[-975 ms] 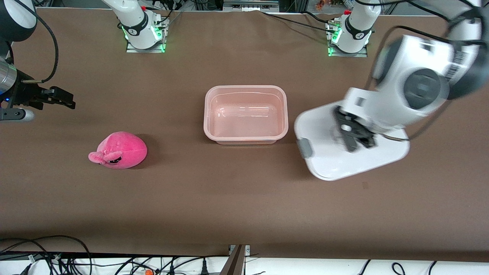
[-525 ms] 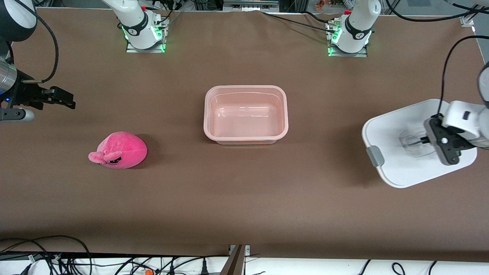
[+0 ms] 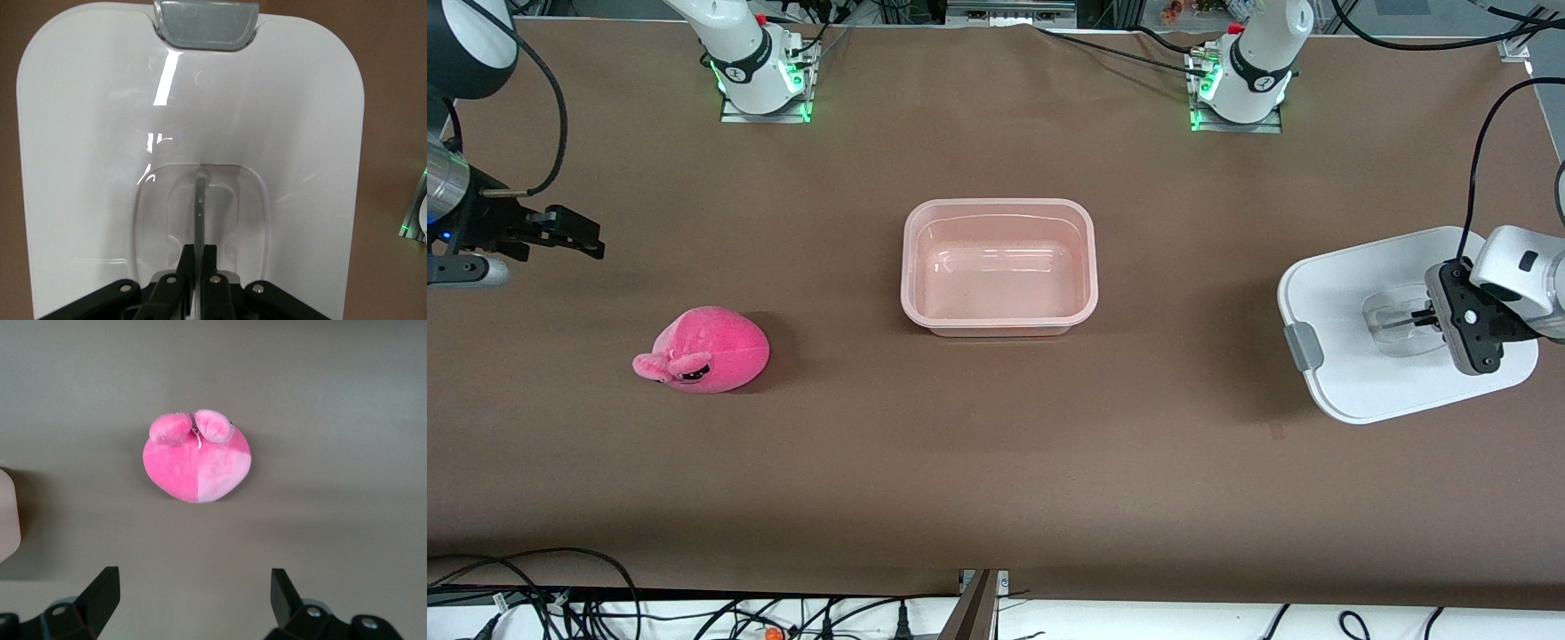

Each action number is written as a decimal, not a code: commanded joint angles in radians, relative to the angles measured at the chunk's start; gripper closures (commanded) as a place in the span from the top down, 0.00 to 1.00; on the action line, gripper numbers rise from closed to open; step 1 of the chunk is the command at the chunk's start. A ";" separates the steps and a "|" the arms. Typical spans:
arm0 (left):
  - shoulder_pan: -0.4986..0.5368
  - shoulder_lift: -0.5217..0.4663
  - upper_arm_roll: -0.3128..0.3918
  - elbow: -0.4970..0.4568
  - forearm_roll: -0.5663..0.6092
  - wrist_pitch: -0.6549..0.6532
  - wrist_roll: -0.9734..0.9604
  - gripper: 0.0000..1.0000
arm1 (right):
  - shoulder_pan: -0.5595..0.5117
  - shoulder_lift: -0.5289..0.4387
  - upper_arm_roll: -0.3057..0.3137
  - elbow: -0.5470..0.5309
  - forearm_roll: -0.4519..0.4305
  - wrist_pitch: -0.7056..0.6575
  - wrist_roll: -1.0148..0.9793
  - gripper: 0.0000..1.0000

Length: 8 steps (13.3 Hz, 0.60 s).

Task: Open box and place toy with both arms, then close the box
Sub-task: 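Move the right gripper toward the pink plush toy, then lower the right gripper and grasp the pink plush toy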

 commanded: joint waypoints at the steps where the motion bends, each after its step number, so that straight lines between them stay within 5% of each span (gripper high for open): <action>1: 0.007 -0.009 0.001 0.014 0.009 -0.020 0.026 0.00 | 0.047 0.052 0.000 0.022 -0.021 0.016 0.003 1.00; 8: 0.000 -0.007 -0.001 0.012 0.003 -0.020 0.029 0.00 | 0.047 0.272 -0.003 0.014 -0.044 0.157 -0.022 1.00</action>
